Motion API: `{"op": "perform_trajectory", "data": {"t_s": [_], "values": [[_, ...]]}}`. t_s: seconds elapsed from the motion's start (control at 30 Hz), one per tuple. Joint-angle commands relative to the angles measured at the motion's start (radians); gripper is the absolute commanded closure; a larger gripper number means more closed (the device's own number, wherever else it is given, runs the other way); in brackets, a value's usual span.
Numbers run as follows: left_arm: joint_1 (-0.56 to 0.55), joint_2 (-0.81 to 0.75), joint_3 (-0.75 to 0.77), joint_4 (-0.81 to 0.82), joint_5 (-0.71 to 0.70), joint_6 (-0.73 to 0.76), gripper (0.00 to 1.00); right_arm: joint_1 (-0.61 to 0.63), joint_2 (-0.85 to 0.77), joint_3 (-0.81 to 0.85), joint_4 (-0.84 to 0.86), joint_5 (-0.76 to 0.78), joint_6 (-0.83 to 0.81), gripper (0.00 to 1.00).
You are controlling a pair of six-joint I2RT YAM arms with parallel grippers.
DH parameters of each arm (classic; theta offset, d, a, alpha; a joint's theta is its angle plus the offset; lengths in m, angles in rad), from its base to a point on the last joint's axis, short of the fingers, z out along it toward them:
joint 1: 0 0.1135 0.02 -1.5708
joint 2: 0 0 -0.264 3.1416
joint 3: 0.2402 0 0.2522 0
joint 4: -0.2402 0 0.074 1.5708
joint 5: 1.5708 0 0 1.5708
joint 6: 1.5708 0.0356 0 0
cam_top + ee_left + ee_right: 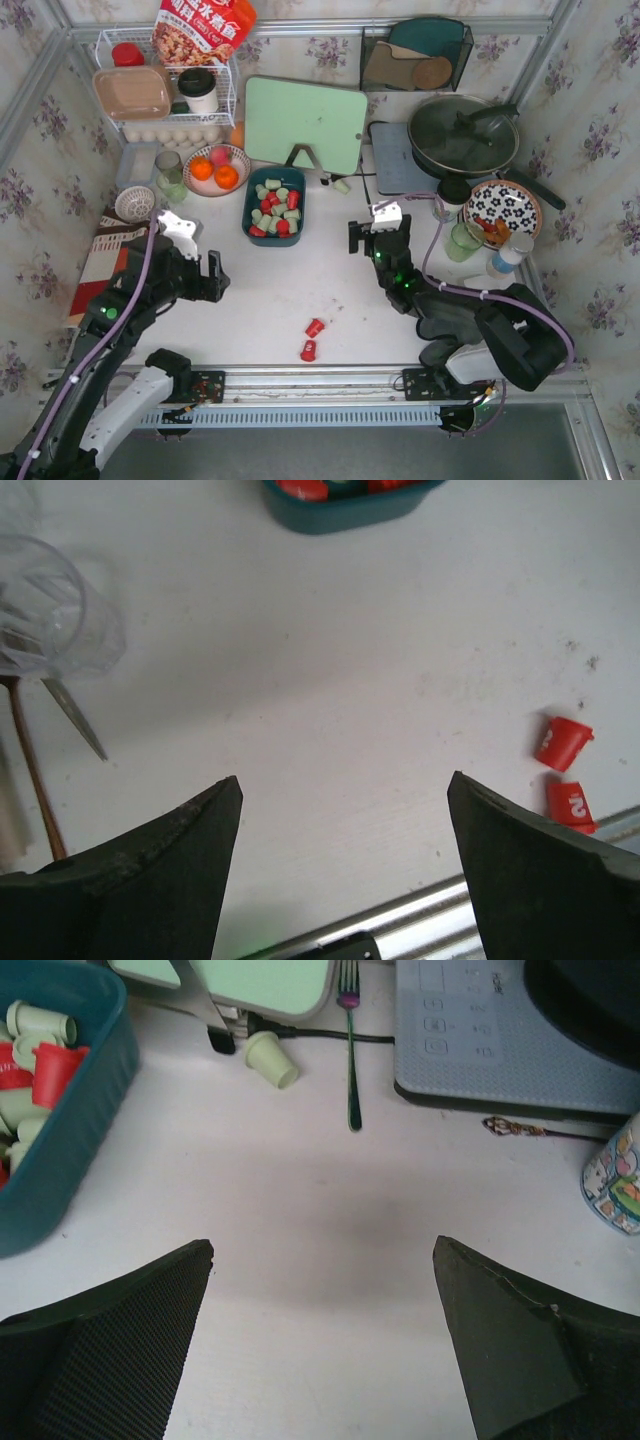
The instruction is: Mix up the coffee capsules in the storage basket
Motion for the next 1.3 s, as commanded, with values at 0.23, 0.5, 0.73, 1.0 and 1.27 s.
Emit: {"op": "perform_trajectory", "data": {"t_s": [0.23,0.5,0.73,1.0,1.27], "values": [[0.003,-0.036,0.006,0.031,0.0,-0.001,0.11,-0.029,0.22,0.275,-0.07,-0.037,-0.246,0.0],[0.002,-0.113,-0.005,0.037,0.032,-0.014,0.01,-0.133,0.479,0.619,-0.241,-0.112,-0.299,0.0],[0.001,-0.155,-0.017,0.051,0.06,-0.018,0.01,-0.282,0.663,0.904,-0.459,-0.549,-0.135,0.15],[0.0,-0.163,-0.015,0.049,0.073,-0.021,0.01,-0.308,0.739,0.954,-0.444,-0.673,-0.176,0.2],[0.0,-0.166,-0.014,0.049,0.076,-0.022,0.01,-0.308,0.813,1.059,-0.545,-0.723,-0.168,0.25]]}}
